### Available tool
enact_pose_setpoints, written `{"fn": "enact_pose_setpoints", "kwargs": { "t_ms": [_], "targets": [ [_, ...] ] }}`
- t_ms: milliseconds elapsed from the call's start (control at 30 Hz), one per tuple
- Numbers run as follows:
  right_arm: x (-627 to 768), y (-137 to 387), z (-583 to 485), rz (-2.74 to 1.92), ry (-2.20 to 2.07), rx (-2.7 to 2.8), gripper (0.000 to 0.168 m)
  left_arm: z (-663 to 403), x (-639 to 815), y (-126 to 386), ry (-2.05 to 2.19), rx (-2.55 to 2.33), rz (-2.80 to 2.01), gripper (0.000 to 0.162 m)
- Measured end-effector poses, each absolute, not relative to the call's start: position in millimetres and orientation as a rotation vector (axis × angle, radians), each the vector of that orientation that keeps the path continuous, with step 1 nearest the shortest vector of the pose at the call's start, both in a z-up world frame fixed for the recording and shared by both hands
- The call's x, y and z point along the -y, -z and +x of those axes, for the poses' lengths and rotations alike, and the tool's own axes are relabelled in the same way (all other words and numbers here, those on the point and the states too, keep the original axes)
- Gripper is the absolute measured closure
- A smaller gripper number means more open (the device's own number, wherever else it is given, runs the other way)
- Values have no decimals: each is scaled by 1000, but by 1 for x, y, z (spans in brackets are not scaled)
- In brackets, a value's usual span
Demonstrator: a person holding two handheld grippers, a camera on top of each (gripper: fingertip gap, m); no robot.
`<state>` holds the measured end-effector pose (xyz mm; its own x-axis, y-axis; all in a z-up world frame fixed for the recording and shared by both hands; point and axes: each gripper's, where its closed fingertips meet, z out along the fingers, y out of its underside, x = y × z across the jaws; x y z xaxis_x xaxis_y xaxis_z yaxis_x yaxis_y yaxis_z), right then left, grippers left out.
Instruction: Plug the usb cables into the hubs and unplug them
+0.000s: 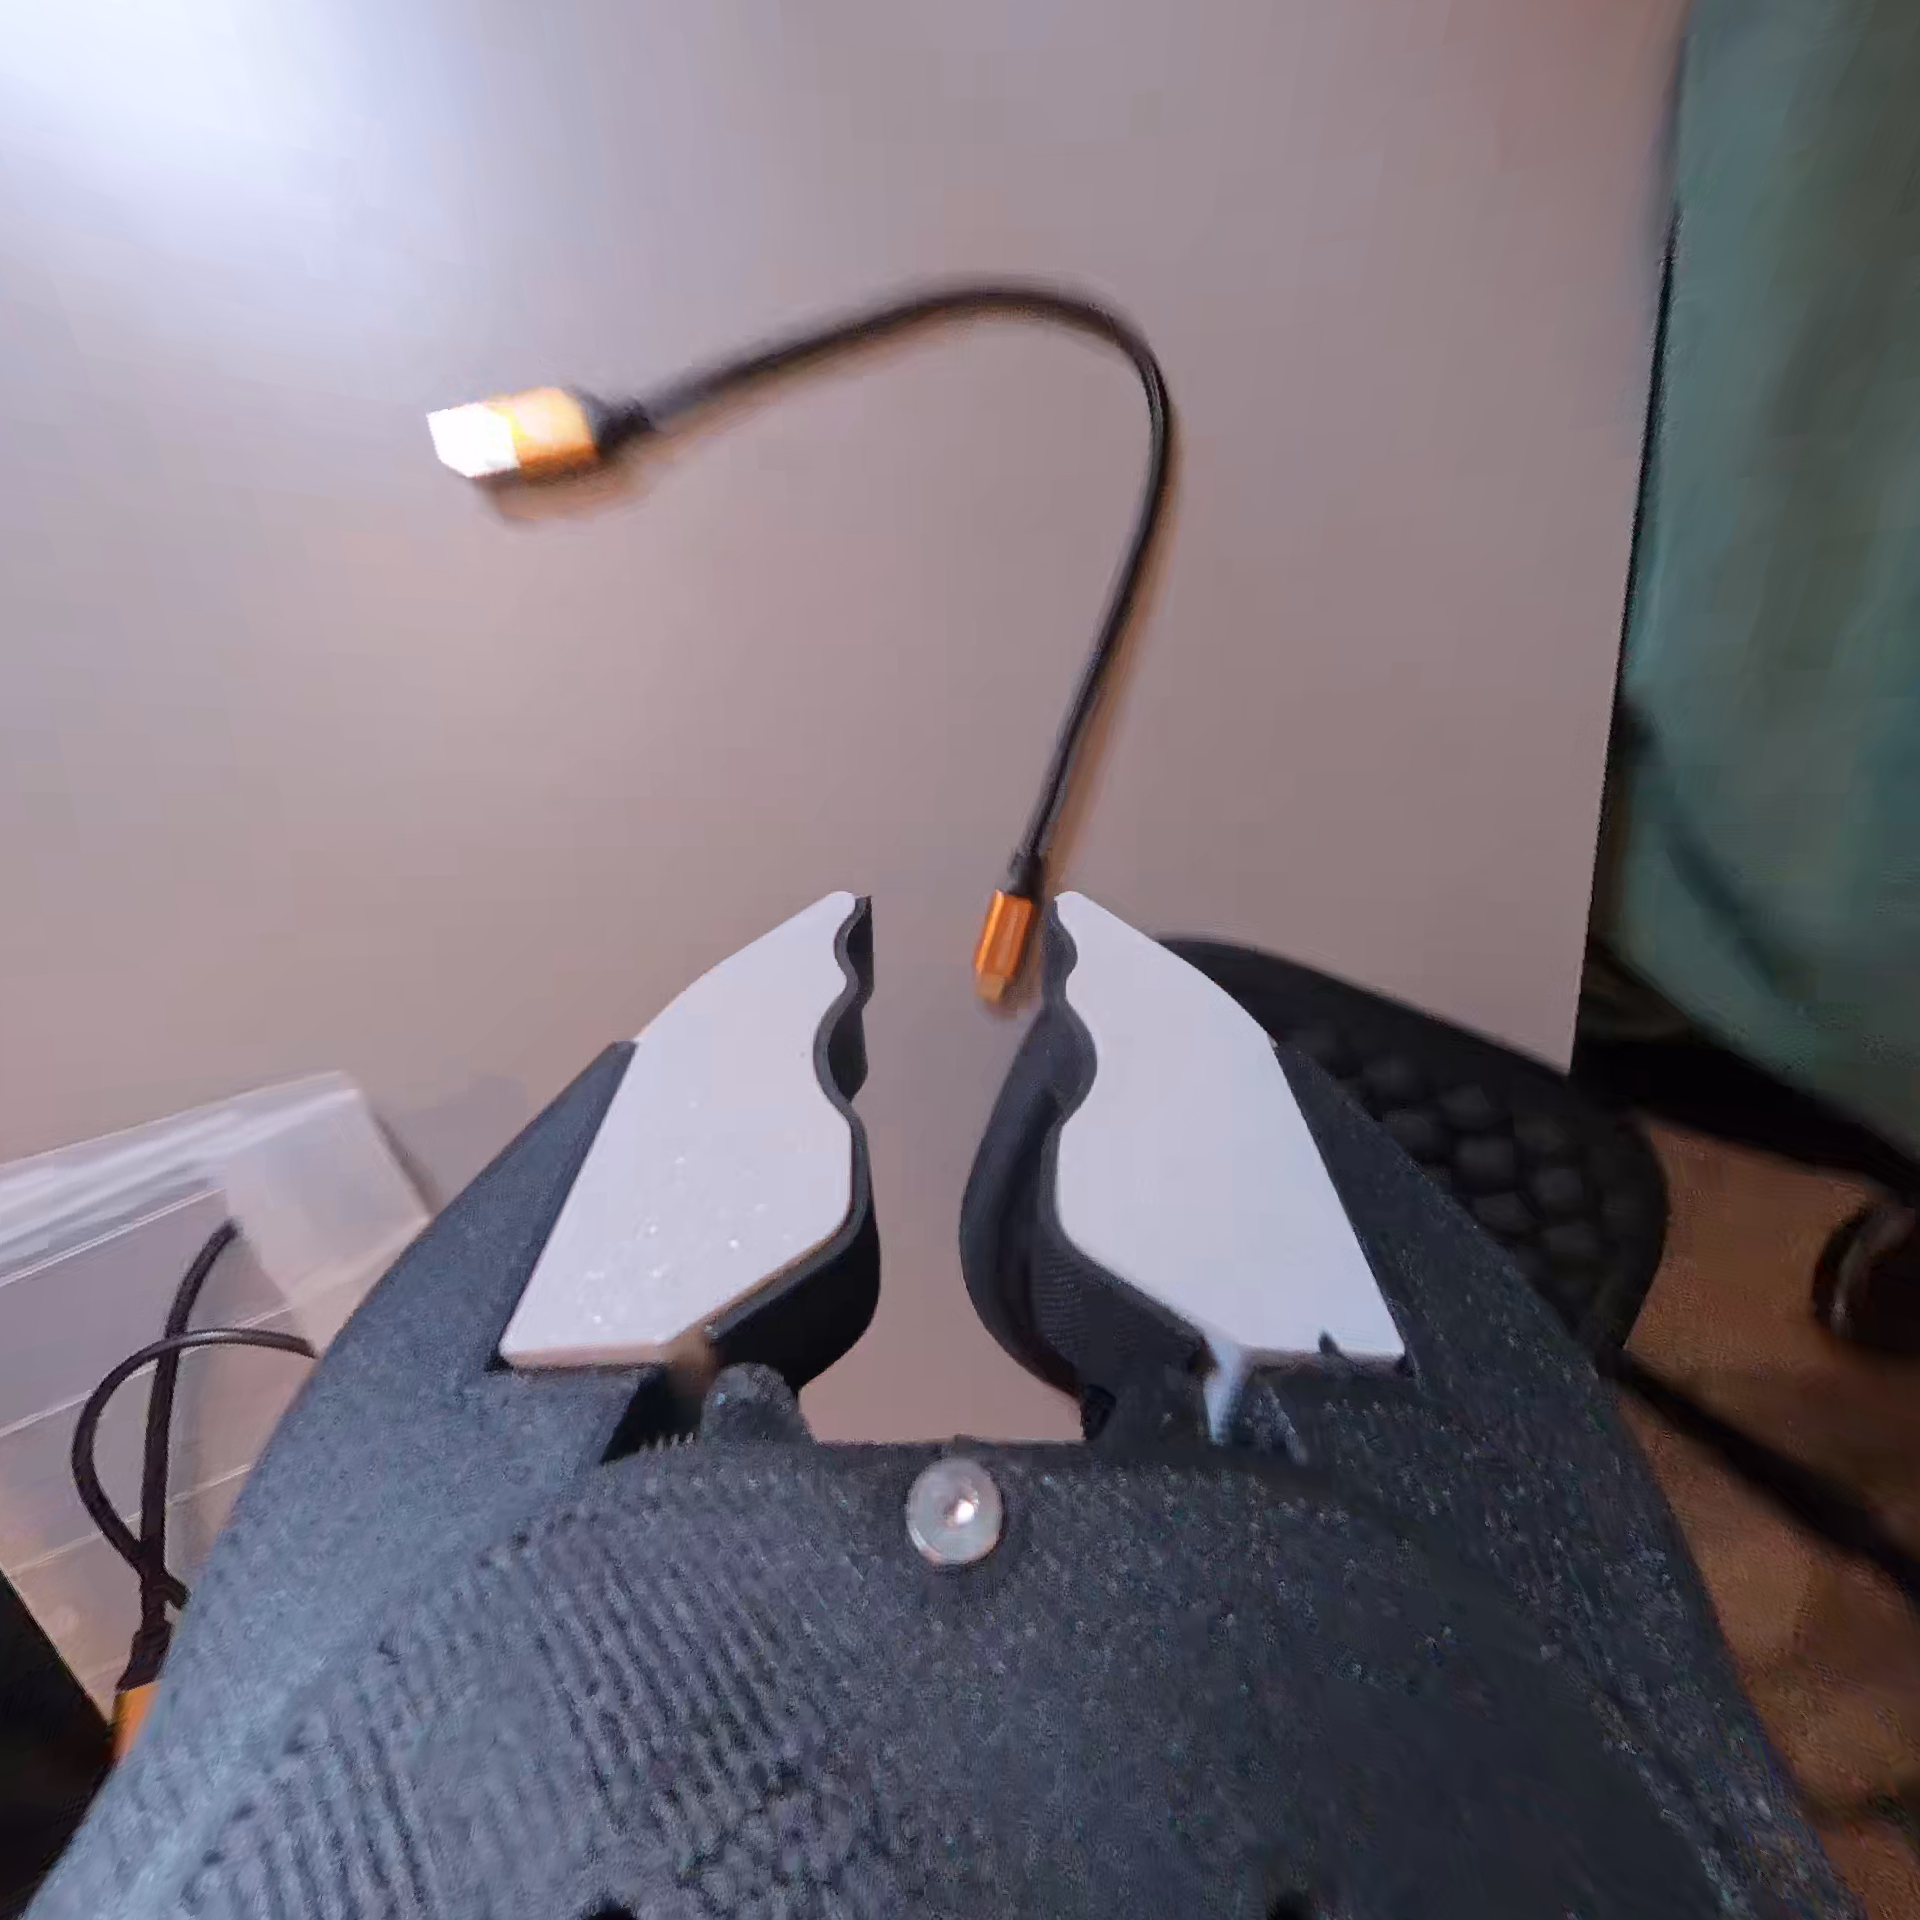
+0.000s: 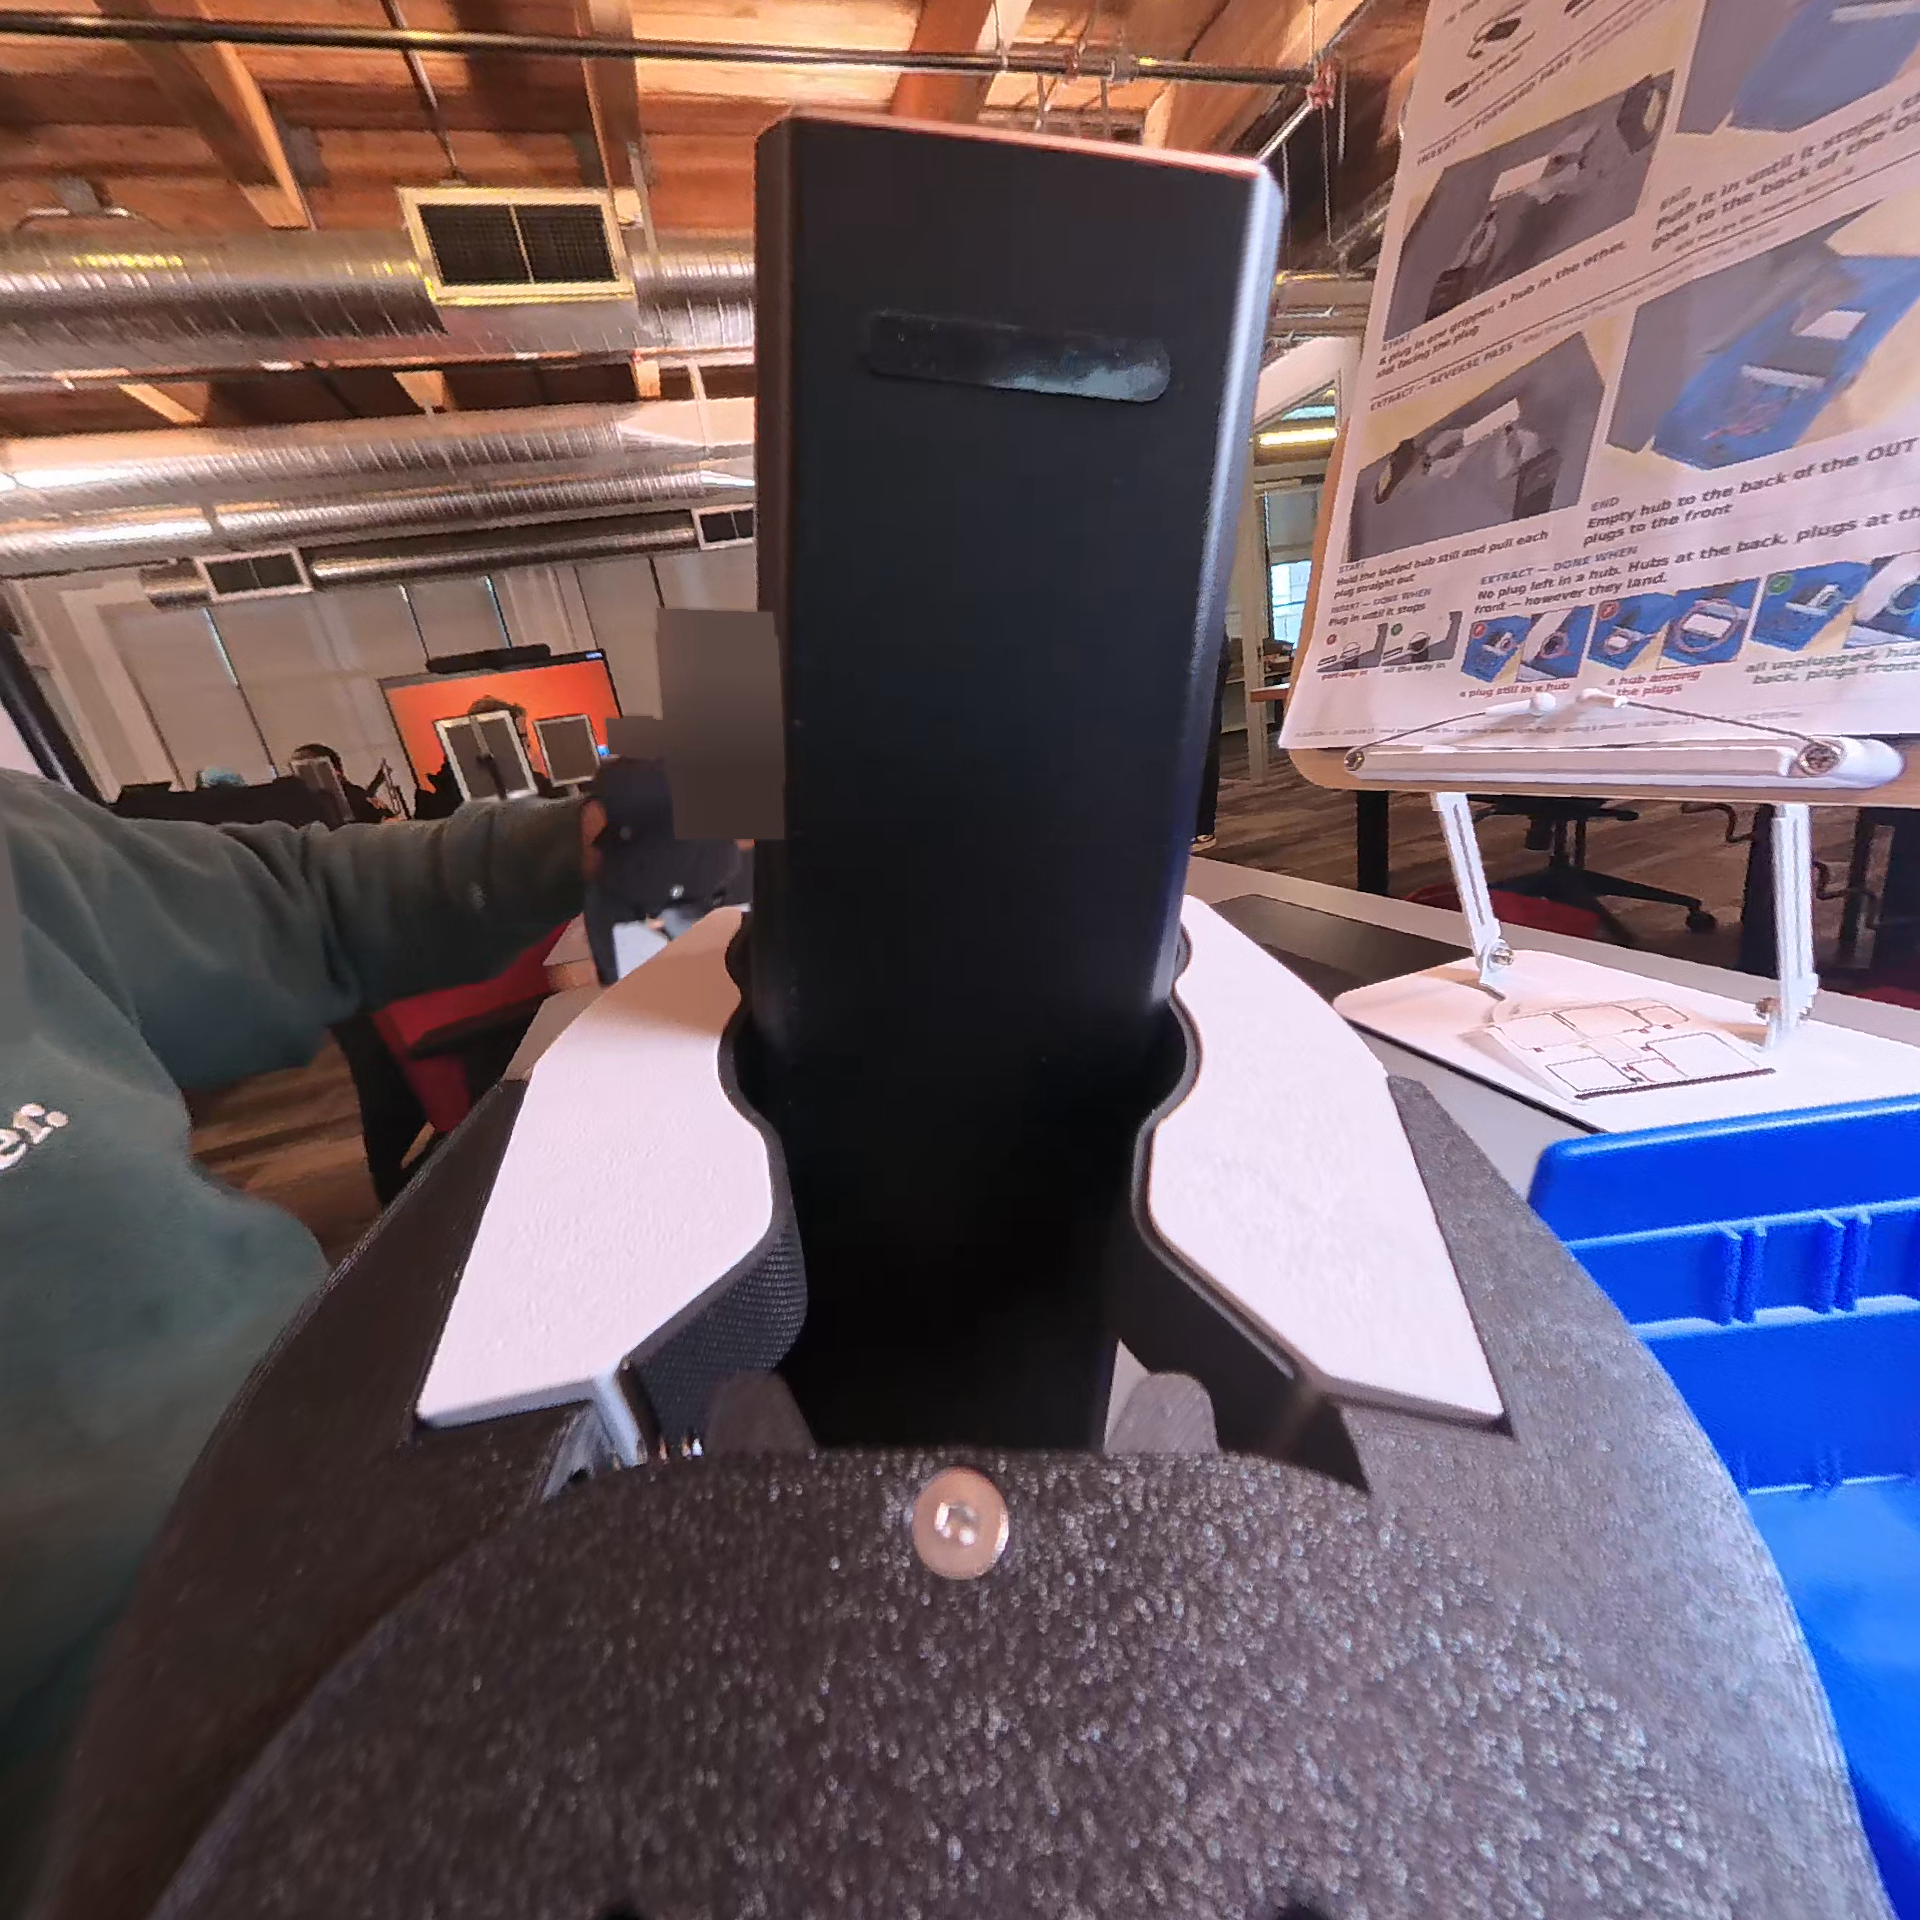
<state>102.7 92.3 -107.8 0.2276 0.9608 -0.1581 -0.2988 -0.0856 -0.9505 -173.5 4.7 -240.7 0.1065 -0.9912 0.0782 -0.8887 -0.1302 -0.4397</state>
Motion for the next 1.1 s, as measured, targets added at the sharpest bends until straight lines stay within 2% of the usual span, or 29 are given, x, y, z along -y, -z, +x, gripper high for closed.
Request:
{"fn": "enact_pose_setpoints", "kwargs": {
  "t_ms": [100,200,333,567,733,800,900,933,1000,1100],
  "targets": [
    [-88,108,98,-1179,-1242,782,96,-142,-42,210,608,-1513,-2085,133],
    [-86,111,94,-1189,-1234,803,96,-109,-77,233,587,-1266,-2181,133],
    [-85,115,93,-1202,-1234,807,96,-91,-92,286,538,-1258,-2368,122],
    [-80,119,91,-1183,-1288,847,96,-78,-108,298,499,-1235,-2431,119],
    [-65,118,90,-1105,-1452,892,96,-54,-116,301,350,-1393,-2353,119],
    [-61,115,93,-1071,-1495,893,96,-39,-113,301,361,-1473,-2304,127],
    [-57,110,98,-1033,-1543,890,96,-21,-101,301,408,-1666,-2192,158],
    [-57,109,100,-1025,-1556,886,96,-17,-96,302,420,-1735,-2143,162],
    [-58,108,104,-1018,-1574,878,96,-19,-92,302,376,-1847,-2070,162],
    [-62,109,109,-1029,-1573,857,96,-25,-97,285,339,-1804,-2022,154]
  ]
}}
